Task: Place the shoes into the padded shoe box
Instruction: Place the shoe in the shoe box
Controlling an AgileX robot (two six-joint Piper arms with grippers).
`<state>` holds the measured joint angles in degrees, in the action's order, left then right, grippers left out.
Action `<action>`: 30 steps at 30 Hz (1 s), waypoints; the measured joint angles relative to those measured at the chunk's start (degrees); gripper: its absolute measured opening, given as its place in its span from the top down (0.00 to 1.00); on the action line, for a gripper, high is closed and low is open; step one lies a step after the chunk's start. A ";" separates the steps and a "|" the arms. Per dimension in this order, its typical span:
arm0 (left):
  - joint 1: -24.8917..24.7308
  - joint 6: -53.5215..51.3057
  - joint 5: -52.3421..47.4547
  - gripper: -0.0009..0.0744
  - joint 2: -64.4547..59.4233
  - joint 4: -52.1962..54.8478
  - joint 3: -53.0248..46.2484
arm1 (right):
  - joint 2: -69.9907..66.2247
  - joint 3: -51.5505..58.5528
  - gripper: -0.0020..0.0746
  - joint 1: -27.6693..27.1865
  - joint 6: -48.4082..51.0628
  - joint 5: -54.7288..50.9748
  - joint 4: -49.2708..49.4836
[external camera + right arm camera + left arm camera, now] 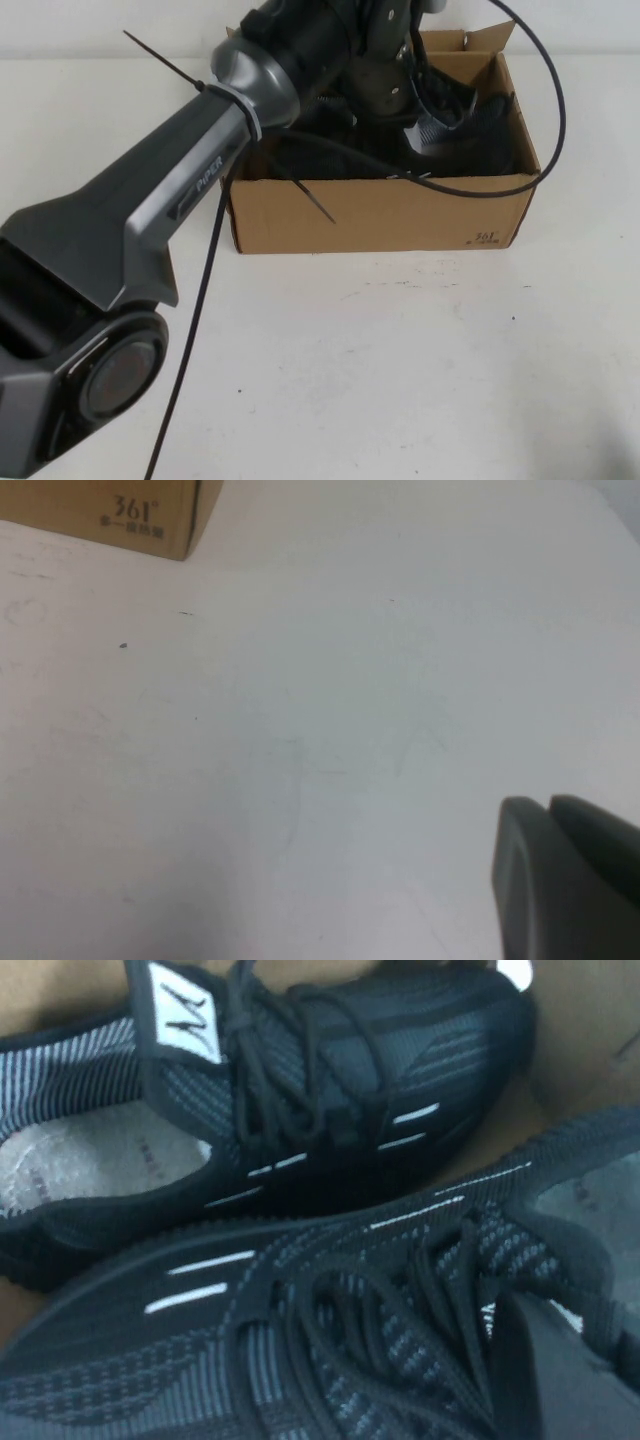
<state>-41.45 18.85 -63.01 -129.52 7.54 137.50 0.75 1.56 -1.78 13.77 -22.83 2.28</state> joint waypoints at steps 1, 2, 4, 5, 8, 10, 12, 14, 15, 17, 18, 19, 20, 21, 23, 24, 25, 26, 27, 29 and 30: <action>0.00 0.00 0.00 0.99 -0.32 0.25 0.00 | 0.00 0.00 0.99 0.00 0.00 0.00 0.00; 0.00 0.00 0.00 0.99 -0.58 0.81 0.00 | 0.00 0.00 0.99 0.00 0.00 0.00 0.00; 0.00 0.00 0.23 0.99 -1.11 1.31 0.00 | 0.00 0.00 0.99 0.00 0.00 0.00 0.00; 0.00 0.00 0.23 0.99 -1.25 1.72 0.00 | 0.00 0.00 0.99 0.00 0.00 0.00 0.00; 0.00 0.00 1.15 0.99 -1.49 2.11 0.00 | 0.00 0.00 0.99 0.00 0.00 0.00 0.00; 0.00 -0.40 1.72 0.99 -1.49 2.36 0.00 | 0.00 0.00 0.99 0.00 0.00 0.00 0.00; 0.00 -1.12 1.95 0.99 -1.49 2.34 0.00 | 0.00 0.00 0.99 0.00 0.00 0.00 0.00; 0.00 -2.42 1.95 0.99 -1.49 2.50 0.00 | 0.00 0.00 0.99 0.00 0.00 0.00 0.00; 0.00 -3.00 1.95 0.99 -1.49 2.63 0.00 | 0.00 0.00 0.99 0.00 0.00 0.00 0.00; 0.00 -4.00 1.99 0.99 -1.49 2.84 0.00 | 0.00 0.00 0.99 0.00 0.00 0.00 0.00; 0.11 -4.51 1.99 0.99 -1.49 2.99 0.00 | 0.00 0.00 0.99 0.00 0.00 0.00 0.00; 0.22 -4.81 1.87 0.99 -1.49 2.98 0.00 | 0.00 0.00 0.99 0.00 0.00 0.00 0.00; 0.34 -5.06 1.78 0.99 -1.49 3.22 0.00 | 0.00 0.00 0.99 0.00 0.00 0.00 0.00; 0.45 -5.31 1.52 0.99 -1.49 3.22 0.00 | 0.00 0.00 0.99 0.00 0.00 0.00 0.00; 0.79 -6.15 1.09 0.99 -1.49 3.33 0.00 | 0.00 0.00 0.99 0.00 0.00 0.00 0.00; 0.92 -6.94 0.98 0.99 -1.49 3.58 0.00 | 0.00 0.00 0.99 0.00 0.00 0.00 0.00; 1.05 -7.56 0.87 0.99 -1.49 3.87 0.00 | 0.00 0.00 0.99 0.00 0.00 0.00 0.00; 1.16 -8.08 0.89 0.99 -1.49 4.23 0.00 | 0.00 0.00 0.99 0.00 0.00 0.00 0.00; 1.14 -8.69 0.89 0.99 -1.49 4.55 0.00 | 0.00 0.00 0.99 0.00 0.00 0.00 0.00; 1.14 -9.61 0.89 0.99 -1.49 4.82 0.00 | 0.00 0.00 0.99 0.00 0.00 0.00 0.00; 1.14 -9.77 0.89 0.99 -1.49 4.80 0.00 | 0.00 0.00 0.99 0.00 0.00 0.00 0.00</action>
<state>-40.31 9.08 -62.13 -131.01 12.33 137.50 0.75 1.56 -1.78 13.77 -22.83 2.28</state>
